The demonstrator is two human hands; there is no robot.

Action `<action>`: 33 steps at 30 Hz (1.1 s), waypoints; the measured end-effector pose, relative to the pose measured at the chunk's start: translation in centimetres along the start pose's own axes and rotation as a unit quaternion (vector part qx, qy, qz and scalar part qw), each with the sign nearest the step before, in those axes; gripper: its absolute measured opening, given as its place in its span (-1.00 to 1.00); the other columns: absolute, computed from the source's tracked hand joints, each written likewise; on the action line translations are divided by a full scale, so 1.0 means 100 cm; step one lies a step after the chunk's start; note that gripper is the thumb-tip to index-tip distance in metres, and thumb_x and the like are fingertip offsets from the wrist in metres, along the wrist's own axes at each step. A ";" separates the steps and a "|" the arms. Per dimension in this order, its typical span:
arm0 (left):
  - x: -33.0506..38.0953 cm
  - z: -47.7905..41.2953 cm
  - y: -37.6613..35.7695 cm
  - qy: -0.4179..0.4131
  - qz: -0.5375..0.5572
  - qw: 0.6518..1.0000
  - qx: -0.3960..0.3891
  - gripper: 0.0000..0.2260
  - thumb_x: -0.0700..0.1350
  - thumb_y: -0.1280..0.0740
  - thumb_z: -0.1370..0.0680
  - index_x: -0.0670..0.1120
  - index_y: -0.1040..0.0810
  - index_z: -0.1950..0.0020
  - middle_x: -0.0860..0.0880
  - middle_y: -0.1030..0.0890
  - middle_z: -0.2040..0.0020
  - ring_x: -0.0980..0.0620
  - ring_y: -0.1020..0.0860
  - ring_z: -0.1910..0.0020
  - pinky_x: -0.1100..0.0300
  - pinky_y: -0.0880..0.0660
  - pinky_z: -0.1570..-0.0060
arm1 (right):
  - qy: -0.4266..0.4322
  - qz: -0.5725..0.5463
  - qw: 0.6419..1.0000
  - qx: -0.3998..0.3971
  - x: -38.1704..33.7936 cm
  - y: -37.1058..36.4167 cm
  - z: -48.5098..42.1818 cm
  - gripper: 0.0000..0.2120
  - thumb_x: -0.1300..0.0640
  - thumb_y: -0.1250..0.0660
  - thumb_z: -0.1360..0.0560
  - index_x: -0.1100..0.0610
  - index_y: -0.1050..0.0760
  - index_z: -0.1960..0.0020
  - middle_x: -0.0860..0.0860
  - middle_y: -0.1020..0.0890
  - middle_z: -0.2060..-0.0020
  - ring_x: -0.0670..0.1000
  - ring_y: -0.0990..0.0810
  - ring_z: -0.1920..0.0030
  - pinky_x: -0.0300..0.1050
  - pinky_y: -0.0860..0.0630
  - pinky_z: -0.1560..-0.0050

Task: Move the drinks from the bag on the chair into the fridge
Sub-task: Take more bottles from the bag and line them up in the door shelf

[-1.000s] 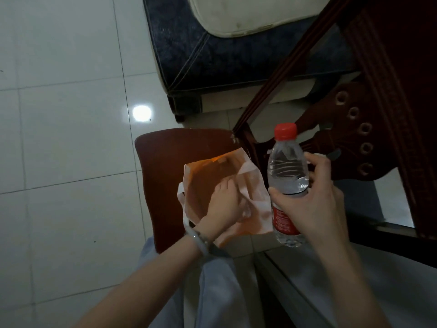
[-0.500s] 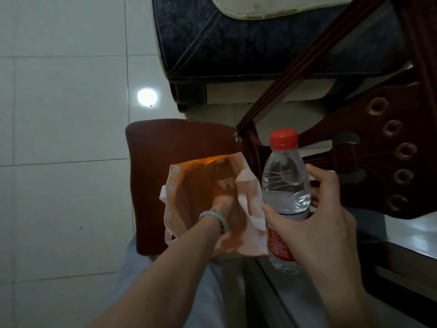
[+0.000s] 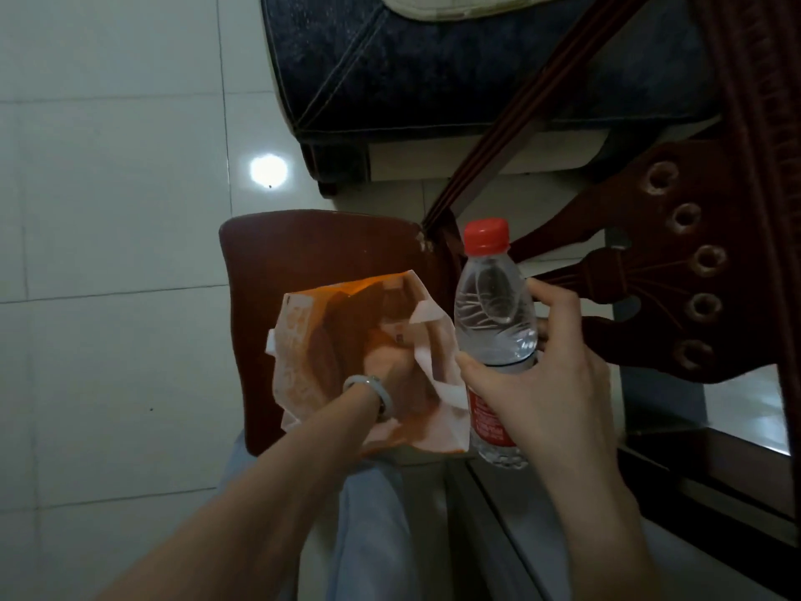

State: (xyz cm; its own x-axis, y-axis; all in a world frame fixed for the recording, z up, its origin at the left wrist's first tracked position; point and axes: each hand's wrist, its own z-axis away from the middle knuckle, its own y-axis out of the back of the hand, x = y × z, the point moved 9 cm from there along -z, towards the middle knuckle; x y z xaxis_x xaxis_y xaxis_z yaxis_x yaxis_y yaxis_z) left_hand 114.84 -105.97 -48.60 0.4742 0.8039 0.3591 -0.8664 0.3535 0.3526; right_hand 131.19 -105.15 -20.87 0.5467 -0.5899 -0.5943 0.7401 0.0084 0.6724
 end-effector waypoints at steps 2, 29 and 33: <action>0.002 0.019 0.012 -0.025 -0.002 1.000 -0.012 -0.74 0.00 -0.41 -0.41 -0.07 -0.58 -0.04 -0.03 -0.65 0.05 0.01 -0.63 0.12 0.16 -0.57 0.22 | 0.002 -0.001 1.000 -0.005 -0.003 0.001 0.003 -0.31 -0.06 -0.54 -0.21 -0.22 -0.20 -0.18 -0.07 -0.59 0.00 0.02 -0.57 -0.01 0.03 -0.54 0.05; 0.129 0.324 0.218 -0.498 -0.109 0.834 -0.212 -0.41 -0.06 -0.57 -0.26 0.04 -0.42 -0.23 0.03 -0.60 -0.10 0.12 -0.58 -0.11 0.01 -0.55 -0.11 | -0.018 -0.178 0.965 0.190 -0.103 0.058 0.214 -0.32 0.08 -0.58 -0.24 -0.06 -0.30 -0.24 -0.18 -0.49 -0.01 -0.16 -0.47 -0.07 -0.22 -0.43 -0.04; 0.125 0.359 0.235 -0.557 -0.184 0.773 -0.241 -0.45 -0.04 -0.57 -0.26 0.17 -0.42 -0.15 0.11 -0.61 -0.06 0.21 -0.58 -0.05 0.09 -0.57 -0.07 | -0.042 -0.206 0.944 0.256 -0.112 0.044 0.268 -0.28 0.07 -0.58 -0.24 -0.05 -0.29 -0.28 -0.20 -0.47 -0.02 -0.19 -0.45 -0.04 -0.26 -0.40 0.01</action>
State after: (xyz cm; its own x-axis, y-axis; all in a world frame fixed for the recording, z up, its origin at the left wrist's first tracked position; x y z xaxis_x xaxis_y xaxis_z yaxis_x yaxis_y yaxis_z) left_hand 106.04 -104.80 -4.84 0.3106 -0.2090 0.9273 -0.4706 0.8138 0.3411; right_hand 117.79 -120.14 0.56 0.2052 -0.5205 -0.8288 0.5855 -0.6134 0.5301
